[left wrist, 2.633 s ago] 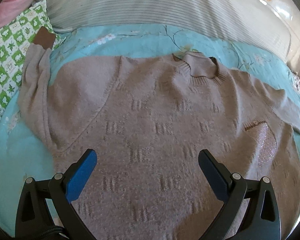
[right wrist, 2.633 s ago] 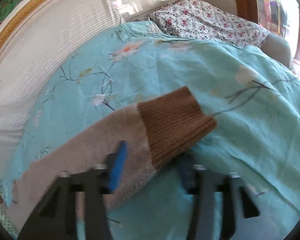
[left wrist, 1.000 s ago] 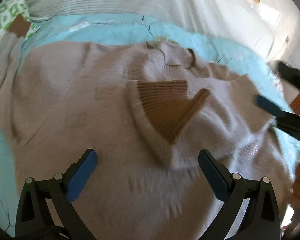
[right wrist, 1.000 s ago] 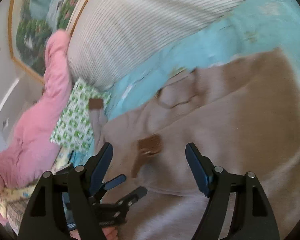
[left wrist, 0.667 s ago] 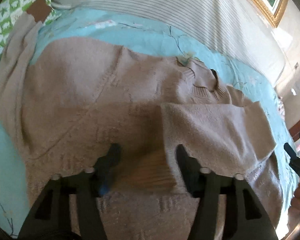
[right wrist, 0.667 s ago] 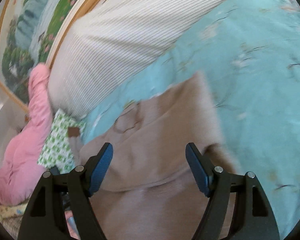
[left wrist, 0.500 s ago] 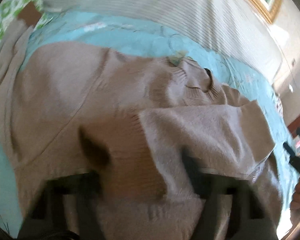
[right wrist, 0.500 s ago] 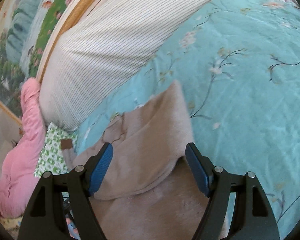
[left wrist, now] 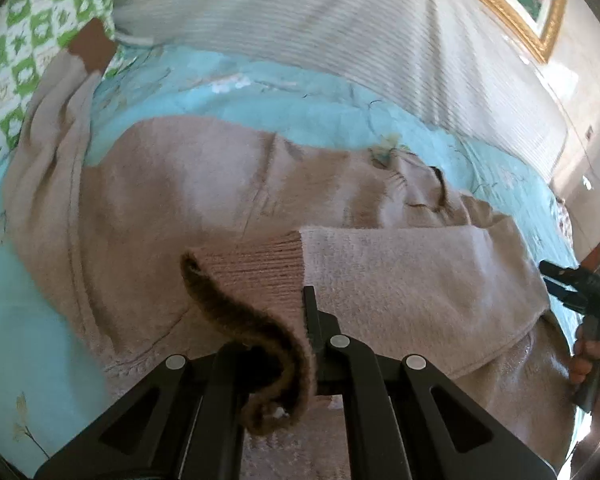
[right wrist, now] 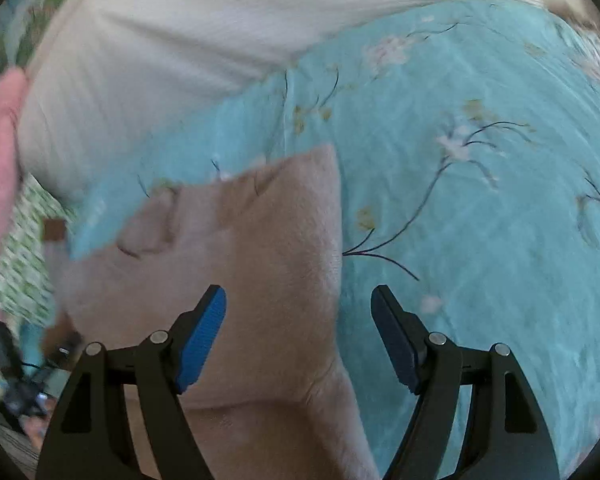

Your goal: Fold small clothes

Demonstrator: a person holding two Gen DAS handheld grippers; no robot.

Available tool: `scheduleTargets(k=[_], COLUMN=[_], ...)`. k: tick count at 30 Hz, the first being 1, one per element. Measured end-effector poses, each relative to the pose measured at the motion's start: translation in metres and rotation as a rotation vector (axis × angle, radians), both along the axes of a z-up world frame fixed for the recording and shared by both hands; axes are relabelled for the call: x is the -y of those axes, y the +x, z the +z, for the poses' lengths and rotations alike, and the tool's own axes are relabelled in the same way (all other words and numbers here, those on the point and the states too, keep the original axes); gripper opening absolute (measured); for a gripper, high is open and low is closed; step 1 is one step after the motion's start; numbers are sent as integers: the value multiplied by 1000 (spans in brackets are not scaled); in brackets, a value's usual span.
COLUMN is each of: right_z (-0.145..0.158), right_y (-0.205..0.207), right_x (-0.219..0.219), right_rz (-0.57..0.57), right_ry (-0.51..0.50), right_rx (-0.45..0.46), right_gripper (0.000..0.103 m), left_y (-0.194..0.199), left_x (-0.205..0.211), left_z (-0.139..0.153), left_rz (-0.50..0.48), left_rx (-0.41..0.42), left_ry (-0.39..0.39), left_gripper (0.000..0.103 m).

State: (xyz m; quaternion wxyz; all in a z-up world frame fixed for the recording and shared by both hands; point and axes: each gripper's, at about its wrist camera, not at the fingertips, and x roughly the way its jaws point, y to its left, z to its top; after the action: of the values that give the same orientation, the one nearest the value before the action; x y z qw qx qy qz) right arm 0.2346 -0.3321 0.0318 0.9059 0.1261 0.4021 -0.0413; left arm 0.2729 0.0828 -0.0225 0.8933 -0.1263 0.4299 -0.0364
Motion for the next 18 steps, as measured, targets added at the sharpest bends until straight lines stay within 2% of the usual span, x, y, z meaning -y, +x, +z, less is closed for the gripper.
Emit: scheduleTargets(k=[2,3,4,6,8,11,12,14,16,18], right_z=[-10,-12,-11,-3,8,-1,-4,-2,5,15], right_y=[9,11,12,8,2,5,4,-3,-15,-30], right_x=[-3,-5,-7,2,6,7,8,9,9,3], right_rz=[5,9,10,6,-27,-30,-35,-52,-65,-62], right_ry=[-25,-61,-106,-37,-60,-61,-56,-42,-27,-20], right_rx=[-30,-31,-33,-12,27,-21,-29,-21,20,69], right_gripper=[75,58,6,8,8,9,12,24,45,52], left_y=[1,0,0,0,2,9,9,4,-6,-14], left_x=[-1,0,2,7,10,9,7,-3,-13,-22], left_z=[-5,-6,-3,5,9,-3,-6,-7,1,8], left_rz=[1,0,-5,-18,-22,-7,-3,5,27,48], left_rx=[-18,-19,-15,12,24,-12,-25,-25,-3,16], left_ry=[-2,1,5,12,11,41,39,12,29,47], left_gripper=[3,3,3,3,4,6,11,16,26,33])
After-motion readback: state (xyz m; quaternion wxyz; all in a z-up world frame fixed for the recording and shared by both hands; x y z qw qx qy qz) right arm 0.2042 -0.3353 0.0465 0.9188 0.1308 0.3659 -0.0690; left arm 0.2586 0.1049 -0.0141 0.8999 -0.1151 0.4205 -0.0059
